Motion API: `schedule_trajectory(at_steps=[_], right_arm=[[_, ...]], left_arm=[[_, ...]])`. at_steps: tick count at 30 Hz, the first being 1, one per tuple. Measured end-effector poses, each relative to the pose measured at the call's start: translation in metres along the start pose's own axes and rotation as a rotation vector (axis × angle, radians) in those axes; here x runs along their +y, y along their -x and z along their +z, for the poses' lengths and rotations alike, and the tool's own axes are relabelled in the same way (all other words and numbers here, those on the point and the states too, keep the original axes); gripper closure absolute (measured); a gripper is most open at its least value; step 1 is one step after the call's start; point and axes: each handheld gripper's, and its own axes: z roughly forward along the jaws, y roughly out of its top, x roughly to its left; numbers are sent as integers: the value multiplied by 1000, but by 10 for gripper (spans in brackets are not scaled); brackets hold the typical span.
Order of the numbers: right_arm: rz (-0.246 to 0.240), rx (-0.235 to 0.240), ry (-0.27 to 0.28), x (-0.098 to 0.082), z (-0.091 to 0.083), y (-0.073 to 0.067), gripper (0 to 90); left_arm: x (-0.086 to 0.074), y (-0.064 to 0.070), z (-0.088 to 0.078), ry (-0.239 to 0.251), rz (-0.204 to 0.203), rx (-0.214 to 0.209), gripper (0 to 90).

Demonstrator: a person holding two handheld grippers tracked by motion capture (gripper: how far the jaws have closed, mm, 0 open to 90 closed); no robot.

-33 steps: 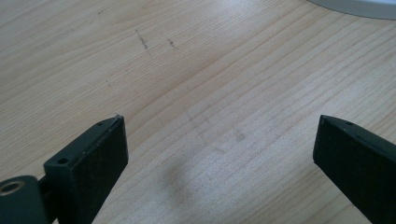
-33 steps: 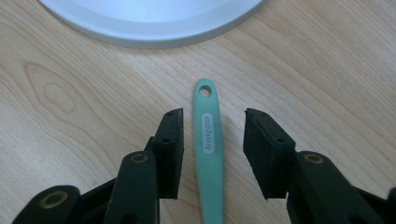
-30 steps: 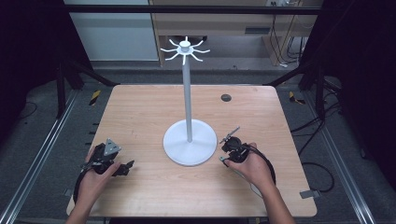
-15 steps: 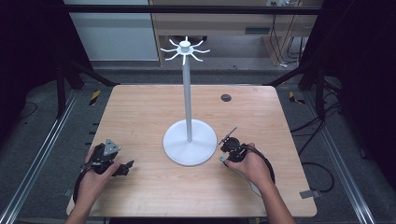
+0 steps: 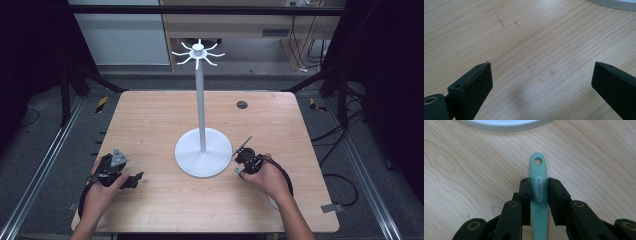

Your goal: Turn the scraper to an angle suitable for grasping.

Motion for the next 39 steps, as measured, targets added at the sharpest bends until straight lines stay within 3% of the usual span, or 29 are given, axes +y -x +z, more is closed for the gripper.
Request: schedule_trajectory(at_steps=[6,9,11,12,18,19,23,29,39], right_arm=[[14,-3,-7,1,0,-1,737],[-15,-9,-2,1,0,0,742],[19,-5,-1,0,-1,-2,743],[-2,-10,17,-2,-1,0,743],[58,-4,112,-9,-18,4,744],[73,-5,161,-12,-29,7,744],[117,-6,271,-19,-52,12,745],[145,-21,388,-27,-83,17,745],[151,-48,515,-29,-120,20,745]], left_arm=[[0,0,0,-1,2,1,30],[0,0,0,-1,1,0,30],[0,0,0,-1,0,0,31],[0,0,0,-1,-1,0,31],[0,0,0,-2,1,0,31],[0,0,0,-2,1,0,31],[0,0,1,-4,2,0,31],[0,0,1,-3,1,0,33],[0,0,0,-4,0,1,32]])
